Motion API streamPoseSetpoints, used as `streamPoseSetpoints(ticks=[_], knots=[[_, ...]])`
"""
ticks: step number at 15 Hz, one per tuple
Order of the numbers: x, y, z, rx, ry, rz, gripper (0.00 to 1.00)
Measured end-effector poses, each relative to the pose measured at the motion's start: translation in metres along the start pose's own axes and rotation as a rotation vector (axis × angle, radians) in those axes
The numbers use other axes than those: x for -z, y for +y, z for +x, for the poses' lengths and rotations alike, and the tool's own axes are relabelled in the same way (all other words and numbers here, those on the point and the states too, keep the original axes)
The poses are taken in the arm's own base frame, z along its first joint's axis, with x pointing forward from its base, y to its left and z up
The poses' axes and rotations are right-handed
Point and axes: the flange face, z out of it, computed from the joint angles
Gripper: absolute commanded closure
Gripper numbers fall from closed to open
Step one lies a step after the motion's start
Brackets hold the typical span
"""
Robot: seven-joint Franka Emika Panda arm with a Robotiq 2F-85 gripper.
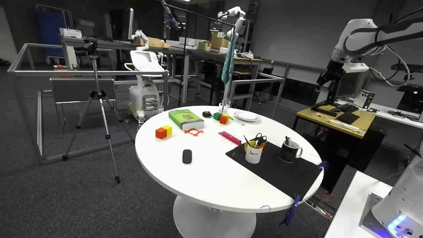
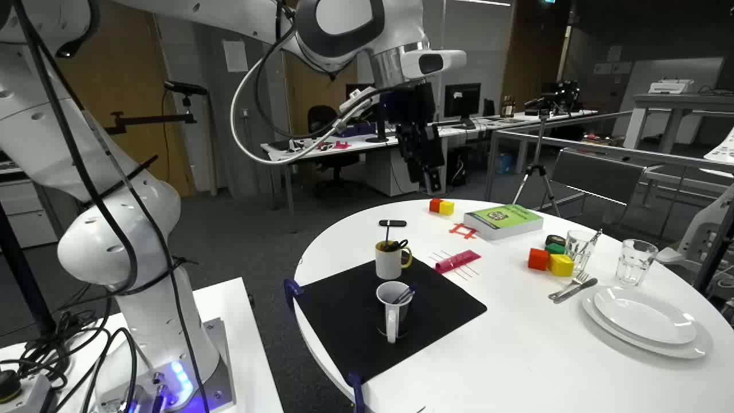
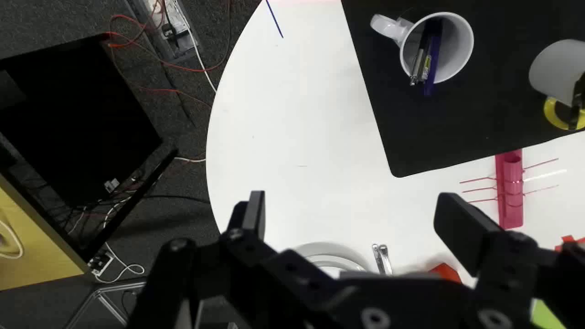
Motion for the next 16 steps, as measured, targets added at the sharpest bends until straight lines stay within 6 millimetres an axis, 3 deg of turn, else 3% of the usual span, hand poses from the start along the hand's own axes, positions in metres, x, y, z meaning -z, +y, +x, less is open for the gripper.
streamPoseSetpoints(ticks=[16], knots=[[-0.0032,-0.0047,0.0035,-0.035,0.060,0.043,0.00]])
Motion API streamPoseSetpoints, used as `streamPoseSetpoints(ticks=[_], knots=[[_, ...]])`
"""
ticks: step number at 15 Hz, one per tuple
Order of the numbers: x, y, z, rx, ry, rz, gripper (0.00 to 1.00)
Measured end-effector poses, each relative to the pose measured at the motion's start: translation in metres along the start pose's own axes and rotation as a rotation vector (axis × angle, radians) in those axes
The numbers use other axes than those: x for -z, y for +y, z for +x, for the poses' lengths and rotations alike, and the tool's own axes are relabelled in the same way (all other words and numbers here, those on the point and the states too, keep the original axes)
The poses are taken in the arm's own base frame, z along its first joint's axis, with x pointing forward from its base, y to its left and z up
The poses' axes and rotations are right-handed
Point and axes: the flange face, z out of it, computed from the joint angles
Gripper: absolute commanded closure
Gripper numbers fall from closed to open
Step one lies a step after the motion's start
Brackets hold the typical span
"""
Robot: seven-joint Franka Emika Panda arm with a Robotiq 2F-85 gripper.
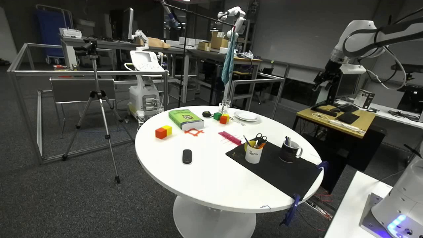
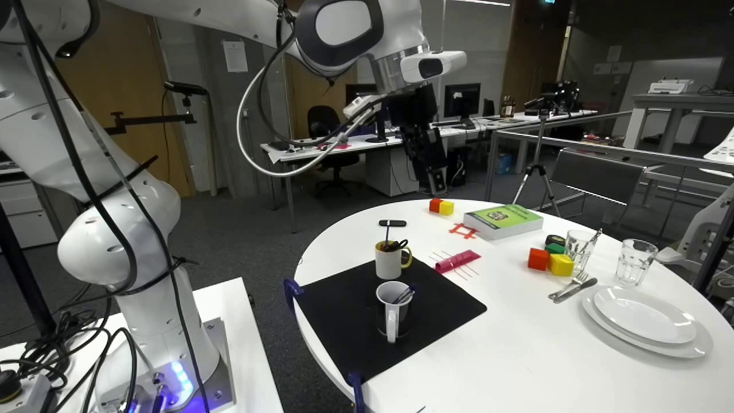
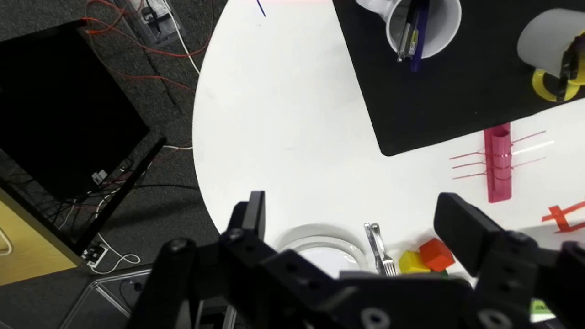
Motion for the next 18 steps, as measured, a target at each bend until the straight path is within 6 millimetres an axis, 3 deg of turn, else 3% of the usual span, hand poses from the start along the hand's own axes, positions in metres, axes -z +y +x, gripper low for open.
streamPoseSetpoints(ticks=[13,18], knots=[[-0.021,-0.027,-0.003,-0.182,0.108,0.322,0.00],[-0.048,-0.031,-0.016,-0.165,0.051,0.318,0.00]])
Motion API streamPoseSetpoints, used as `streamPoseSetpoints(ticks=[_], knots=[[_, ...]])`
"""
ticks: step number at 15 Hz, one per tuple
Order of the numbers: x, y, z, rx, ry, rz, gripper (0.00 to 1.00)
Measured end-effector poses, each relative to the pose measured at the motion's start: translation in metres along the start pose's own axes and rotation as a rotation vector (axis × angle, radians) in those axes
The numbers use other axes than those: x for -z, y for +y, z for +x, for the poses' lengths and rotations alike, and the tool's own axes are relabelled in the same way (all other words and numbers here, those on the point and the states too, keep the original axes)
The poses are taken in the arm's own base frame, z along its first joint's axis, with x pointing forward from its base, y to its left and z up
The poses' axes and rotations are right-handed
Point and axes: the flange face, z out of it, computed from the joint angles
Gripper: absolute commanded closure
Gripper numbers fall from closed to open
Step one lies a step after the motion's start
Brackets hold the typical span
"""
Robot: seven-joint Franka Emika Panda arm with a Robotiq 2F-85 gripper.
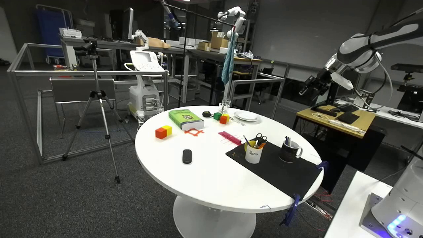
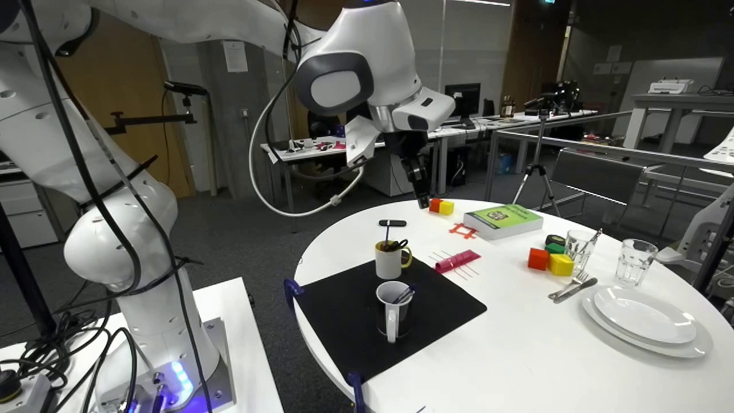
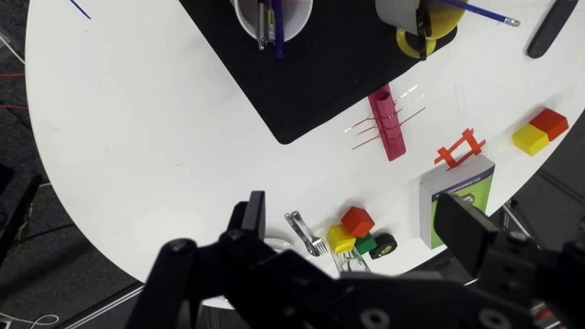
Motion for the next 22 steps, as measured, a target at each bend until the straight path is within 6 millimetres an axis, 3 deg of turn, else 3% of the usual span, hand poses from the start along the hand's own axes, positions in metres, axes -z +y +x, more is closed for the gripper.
streamPoseSetpoints(ticks=[7,15,22], knots=[[-0.058,0.015,-0.025,0.010,-0.169,-0.034,0.00],[-0.063,0.016,-0.024,-0.056,-0.171,-0.090,0.00],[-0.123,0.010,-0.048,-0.093,-0.225,-0.192,0.00]])
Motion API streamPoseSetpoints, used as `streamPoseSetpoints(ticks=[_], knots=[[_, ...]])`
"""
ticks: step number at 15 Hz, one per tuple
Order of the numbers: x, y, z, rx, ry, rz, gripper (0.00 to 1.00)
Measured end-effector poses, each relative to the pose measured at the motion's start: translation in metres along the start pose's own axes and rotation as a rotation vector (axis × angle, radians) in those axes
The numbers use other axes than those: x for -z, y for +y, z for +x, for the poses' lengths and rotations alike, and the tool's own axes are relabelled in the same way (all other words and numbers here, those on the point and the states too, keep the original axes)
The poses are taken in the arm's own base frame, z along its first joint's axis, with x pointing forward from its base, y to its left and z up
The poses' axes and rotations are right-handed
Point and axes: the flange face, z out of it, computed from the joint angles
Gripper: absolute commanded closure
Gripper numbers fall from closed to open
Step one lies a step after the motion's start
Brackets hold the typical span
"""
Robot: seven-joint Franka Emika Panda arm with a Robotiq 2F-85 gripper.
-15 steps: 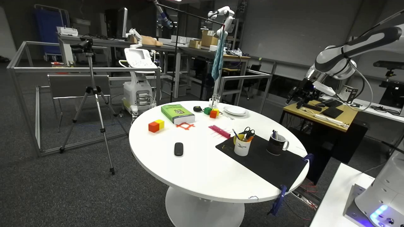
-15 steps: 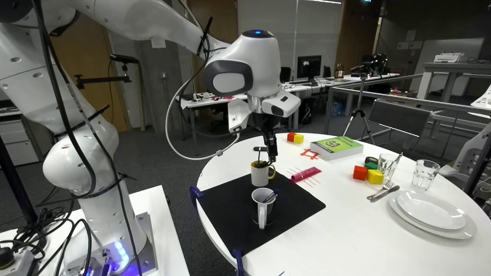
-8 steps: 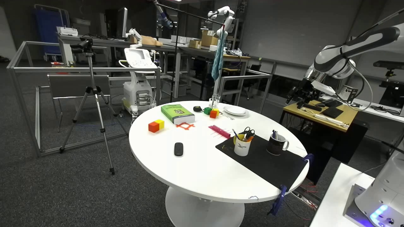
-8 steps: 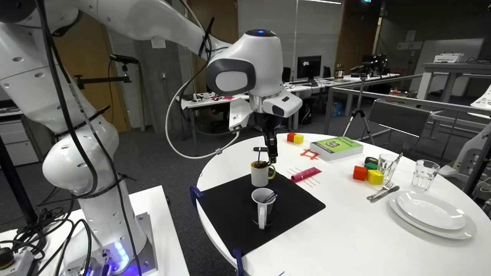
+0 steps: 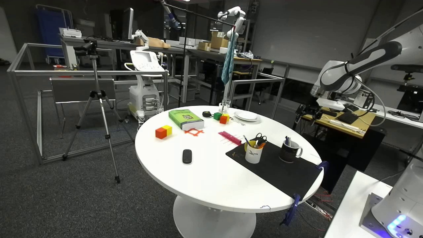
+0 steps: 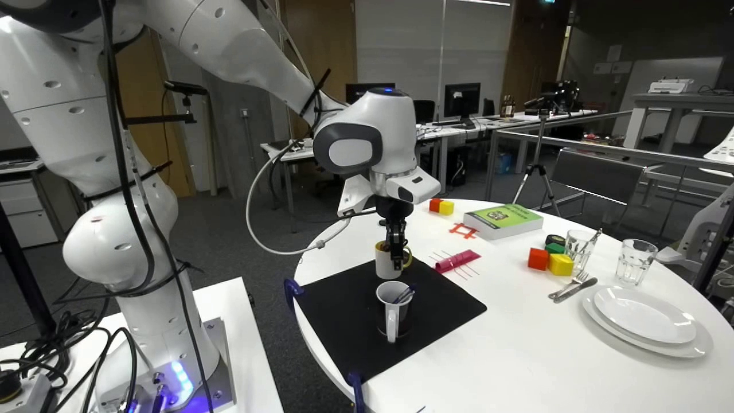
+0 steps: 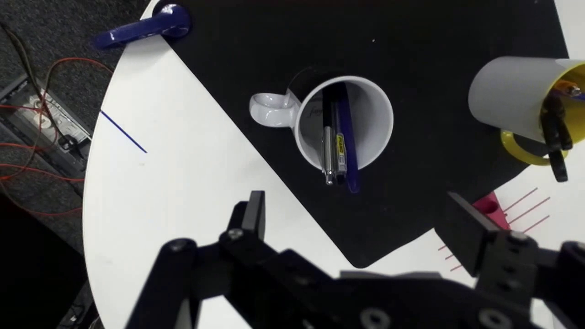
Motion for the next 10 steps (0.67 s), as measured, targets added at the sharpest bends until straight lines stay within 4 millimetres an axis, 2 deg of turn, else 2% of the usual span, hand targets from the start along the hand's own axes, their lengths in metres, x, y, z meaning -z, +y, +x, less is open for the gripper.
streamPoseSetpoints(ticks=[4,10], knots=[[-0.026,-0.004,0.000,0.006,-0.020,-0.017,0.00],[-0.054,-0.013,0.005,0.021,0.024,-0.020,0.00]])
